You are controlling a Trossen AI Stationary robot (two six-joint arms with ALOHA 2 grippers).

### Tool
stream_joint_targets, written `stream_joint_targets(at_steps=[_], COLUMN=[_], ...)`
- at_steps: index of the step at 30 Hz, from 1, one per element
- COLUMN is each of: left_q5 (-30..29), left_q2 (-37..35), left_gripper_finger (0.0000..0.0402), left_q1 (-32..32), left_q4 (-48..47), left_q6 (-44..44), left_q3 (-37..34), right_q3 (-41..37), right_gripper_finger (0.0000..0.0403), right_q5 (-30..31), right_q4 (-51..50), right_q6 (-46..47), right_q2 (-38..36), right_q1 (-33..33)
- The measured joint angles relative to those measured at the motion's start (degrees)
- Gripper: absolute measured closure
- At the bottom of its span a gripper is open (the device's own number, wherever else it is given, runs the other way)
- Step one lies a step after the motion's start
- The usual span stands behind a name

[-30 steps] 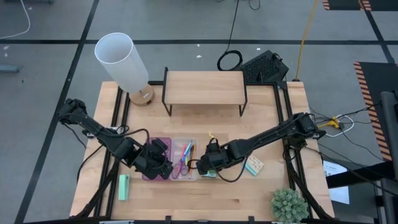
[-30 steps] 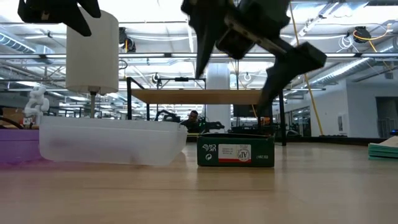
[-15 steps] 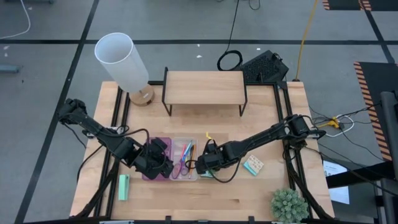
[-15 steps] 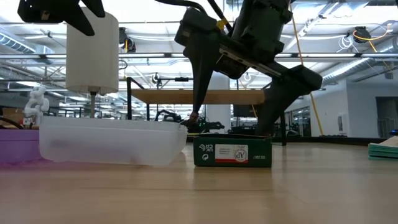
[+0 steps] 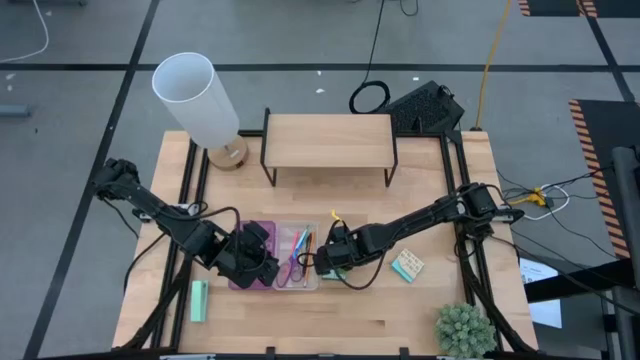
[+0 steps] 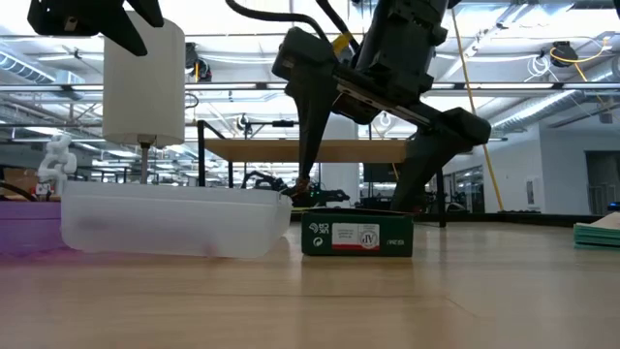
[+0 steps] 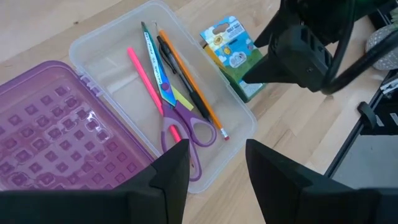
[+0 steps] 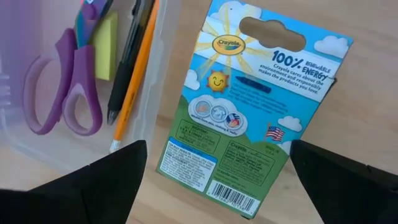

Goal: Pack school essentials
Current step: Put the crayon box into the violet supply box

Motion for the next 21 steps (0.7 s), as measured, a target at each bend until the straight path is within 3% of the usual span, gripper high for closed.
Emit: stream_joint_targets(at_steps=[21], left_q5=[0.0], left_q2=[0.0], left_gripper_finger=[0.0241], left_q1=[0.0], left_q4=[0.9], left_q6=[0.0], left_q3=[0.0], right_q3=[-5.0], right_gripper_finger=[0.0007], right_q5=[-1.1], right_q4=[4.7], right_q6=[-0.6], right_q2=[-0.1], right_q1=[-0.8])
